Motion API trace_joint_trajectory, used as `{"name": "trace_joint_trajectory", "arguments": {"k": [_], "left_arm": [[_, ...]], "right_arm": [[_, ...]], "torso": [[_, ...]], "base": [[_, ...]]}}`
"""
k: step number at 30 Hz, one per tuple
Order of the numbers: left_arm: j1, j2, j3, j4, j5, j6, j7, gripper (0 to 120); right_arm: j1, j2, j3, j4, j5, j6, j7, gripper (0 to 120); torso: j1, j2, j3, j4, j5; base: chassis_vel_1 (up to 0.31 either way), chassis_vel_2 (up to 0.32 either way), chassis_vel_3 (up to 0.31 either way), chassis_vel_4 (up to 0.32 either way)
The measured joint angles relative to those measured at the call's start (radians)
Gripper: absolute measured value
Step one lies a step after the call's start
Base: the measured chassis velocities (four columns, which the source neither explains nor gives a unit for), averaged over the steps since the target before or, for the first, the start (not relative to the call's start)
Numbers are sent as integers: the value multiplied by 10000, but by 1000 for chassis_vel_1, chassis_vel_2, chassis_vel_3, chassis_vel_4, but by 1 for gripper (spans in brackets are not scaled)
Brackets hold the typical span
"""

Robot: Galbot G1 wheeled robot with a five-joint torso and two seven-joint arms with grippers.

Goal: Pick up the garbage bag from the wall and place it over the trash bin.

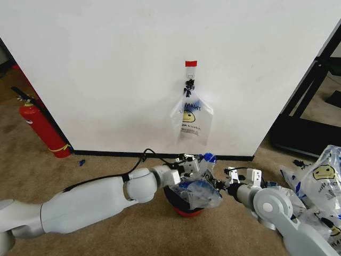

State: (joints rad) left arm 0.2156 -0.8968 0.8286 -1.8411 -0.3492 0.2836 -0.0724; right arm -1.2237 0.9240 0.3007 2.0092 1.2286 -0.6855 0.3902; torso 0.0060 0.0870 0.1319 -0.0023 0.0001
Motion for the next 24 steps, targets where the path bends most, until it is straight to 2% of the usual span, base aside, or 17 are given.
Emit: {"name": "trace_joint_trajectory", "arguments": {"k": [5,11,19,24], "left_arm": [[-409,-465,35,581,-1140,785,-146,0],[-774,-829,98,1576,-1587,1449,-158,0],[-964,-477,160,2687,-1303,1494,189,0],[-855,-259,175,2857,-1144,1370,296,0]], "right_arm": [[-177,-40,-11,245,-257,13,-221,0],[-452,-185,-39,572,-512,76,-519,0],[-709,-247,167,809,-568,242,-879,0],[-856,-247,267,918,-612,374,-1077,0]], "torso": [[0,0,0,-1,-3],[0,0,0,-1,-1],[0,0,0,1,-3],[0,0,0,2,-2]], "base": [[0,0,0,0],[0,0,0,0],[0,0,0,0],[0,0,0,0]]}}
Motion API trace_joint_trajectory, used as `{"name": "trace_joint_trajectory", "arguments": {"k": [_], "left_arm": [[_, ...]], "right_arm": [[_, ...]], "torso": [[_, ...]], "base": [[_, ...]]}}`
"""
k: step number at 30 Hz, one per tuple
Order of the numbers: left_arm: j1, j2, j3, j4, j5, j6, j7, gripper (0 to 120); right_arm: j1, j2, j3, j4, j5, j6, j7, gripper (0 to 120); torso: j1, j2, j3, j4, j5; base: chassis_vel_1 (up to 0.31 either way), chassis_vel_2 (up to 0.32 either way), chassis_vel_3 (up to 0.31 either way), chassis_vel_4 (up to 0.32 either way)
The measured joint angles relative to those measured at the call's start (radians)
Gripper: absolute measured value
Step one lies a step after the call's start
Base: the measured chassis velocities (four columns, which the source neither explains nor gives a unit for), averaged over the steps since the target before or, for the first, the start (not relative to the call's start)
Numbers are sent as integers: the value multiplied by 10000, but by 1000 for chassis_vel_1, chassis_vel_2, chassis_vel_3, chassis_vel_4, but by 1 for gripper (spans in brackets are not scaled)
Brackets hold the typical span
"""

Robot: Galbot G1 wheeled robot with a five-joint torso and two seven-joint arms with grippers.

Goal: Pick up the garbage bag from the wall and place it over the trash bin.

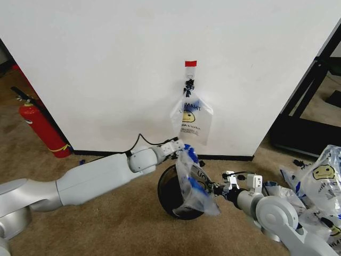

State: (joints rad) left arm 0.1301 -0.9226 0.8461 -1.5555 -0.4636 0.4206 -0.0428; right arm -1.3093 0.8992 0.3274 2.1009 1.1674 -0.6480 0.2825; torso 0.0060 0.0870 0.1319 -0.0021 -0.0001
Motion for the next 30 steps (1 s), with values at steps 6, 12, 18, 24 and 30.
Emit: {"name": "trace_joint_trajectory", "arguments": {"k": [6,12,18,24,30], "left_arm": [[376,436,-139,-9,235,-281,99,0],[959,954,-627,-270,308,-488,184,0],[1531,1301,-1057,-393,376,-667,287,0],[2300,1555,-1580,-585,392,-818,410,4],[3087,1846,-2321,-1771,-595,-388,-101,26]], "right_arm": [[-270,-20,270,98,-88,160,-200,0],[-401,-54,626,92,-46,305,-294,0],[-530,-33,798,144,35,394,-424,0],[-635,37,809,212,65,469,-444,0],[-702,342,828,248,-59,540,-127,0]], "torso": [[0,0,-1,-2,1],[0,0,-2,-1,-2],[0,0,-1,1,-2],[0,1,-1,0,-5],[0,2,-1,-1,0]], "base": [[0,0,0,0],[0,0,0,0],[0,0,0,0],[0,0,0,0],[0,0,0,0]]}}
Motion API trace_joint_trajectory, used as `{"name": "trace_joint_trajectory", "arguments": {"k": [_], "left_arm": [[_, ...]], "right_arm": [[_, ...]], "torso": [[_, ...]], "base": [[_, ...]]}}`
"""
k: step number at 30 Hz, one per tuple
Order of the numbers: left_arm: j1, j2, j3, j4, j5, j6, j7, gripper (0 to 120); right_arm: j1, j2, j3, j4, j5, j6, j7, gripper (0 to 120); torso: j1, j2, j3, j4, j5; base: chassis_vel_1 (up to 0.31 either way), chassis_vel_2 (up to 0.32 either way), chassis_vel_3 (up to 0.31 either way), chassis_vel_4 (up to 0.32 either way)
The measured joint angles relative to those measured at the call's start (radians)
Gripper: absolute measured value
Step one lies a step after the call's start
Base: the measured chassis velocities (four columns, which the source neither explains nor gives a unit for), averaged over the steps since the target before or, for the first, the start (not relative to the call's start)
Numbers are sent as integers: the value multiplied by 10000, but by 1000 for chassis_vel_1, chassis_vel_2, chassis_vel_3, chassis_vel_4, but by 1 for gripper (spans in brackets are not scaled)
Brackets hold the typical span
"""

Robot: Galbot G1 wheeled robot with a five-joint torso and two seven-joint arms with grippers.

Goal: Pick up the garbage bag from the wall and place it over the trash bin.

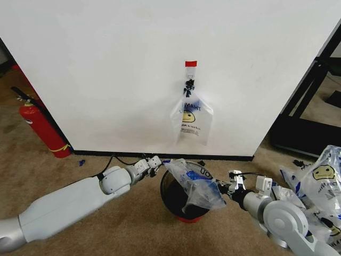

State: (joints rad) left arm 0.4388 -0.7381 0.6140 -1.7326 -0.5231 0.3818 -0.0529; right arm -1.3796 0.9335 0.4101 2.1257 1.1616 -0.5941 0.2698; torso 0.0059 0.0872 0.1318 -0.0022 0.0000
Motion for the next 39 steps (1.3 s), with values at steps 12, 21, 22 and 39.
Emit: {"name": "trace_joint_trajectory", "arguments": {"k": [12,21,22,39], "left_arm": [[644,455,-1322,-1256,-856,848,-778,71],[1888,276,-3508,-3211,-5701,2637,-4075,100],[1904,150,-3595,-3404,-6482,2823,-4467,100],[890,-1359,-2610,-3115,-10585,3224,-7292,90]], "right_arm": [[40,341,93,-348,-459,109,87,0],[167,475,-17,-622,-1026,411,34,0],[167,515,-38,-647,-1080,445,33,0],[99,1409,-442,-1077,-1918,1031,-149,0]], "torso": [[0,0,1,-2,0],[0,0,0,1,1],[0,0,0,1,2],[0,-2,1,1,1]], "base": [[0,0,0,0],[0,0,0,0],[0,0,0,0],[0,0,0,0]]}}
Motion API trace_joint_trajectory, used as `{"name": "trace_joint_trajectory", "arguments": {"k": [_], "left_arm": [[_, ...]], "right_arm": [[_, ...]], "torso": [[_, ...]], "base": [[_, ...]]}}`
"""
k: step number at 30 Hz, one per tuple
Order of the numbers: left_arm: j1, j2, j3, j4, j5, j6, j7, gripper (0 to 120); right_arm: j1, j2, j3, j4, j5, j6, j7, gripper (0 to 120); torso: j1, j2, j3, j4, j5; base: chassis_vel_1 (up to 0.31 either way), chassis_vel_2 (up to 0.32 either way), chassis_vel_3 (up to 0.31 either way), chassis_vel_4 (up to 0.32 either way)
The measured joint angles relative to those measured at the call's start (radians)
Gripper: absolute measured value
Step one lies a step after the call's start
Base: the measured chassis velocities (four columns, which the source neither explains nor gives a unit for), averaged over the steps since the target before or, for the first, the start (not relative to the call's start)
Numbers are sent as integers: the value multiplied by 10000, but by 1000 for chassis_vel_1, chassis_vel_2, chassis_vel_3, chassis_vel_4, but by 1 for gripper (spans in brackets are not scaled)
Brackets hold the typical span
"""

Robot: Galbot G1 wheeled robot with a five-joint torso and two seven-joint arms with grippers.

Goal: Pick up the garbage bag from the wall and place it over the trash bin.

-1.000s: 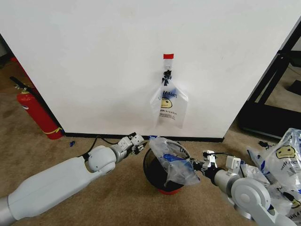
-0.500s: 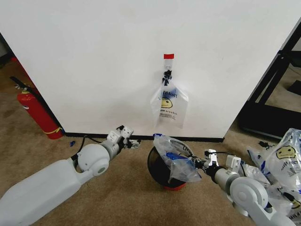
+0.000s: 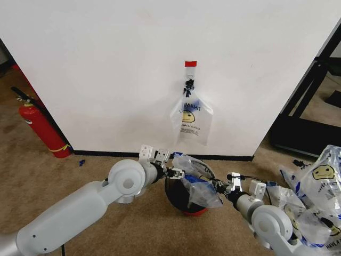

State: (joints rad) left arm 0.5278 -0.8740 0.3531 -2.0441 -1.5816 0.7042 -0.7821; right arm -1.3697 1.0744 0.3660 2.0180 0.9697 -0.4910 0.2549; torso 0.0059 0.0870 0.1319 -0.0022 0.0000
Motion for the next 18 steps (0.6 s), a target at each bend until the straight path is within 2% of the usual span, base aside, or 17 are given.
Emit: {"name": "trace_joint_trajectory", "arguments": {"k": [9,13,15,18], "left_arm": [[-367,-376,308,477,-128,-42,-154,79],[-402,-462,443,729,-67,-34,-215,60],[-402,-458,448,751,-59,-34,-215,58],[-405,-371,482,817,-29,-34,-202,44]], "right_arm": [[6,363,-109,-177,-71,272,-199,0],[-7,413,-95,-192,-70,327,-226,0],[-7,412,-86,-192,-66,330,-227,0],[-8,398,-21,-196,-12,359,-243,0]], "torso": [[0,0,0,-1,0],[0,0,0,-1,-1],[0,0,0,-1,-1],[0,0,0,-1,-1]], "base": [[0,0,0,0],[0,0,0,0],[0,0,0,0],[0,0,0,0]]}}
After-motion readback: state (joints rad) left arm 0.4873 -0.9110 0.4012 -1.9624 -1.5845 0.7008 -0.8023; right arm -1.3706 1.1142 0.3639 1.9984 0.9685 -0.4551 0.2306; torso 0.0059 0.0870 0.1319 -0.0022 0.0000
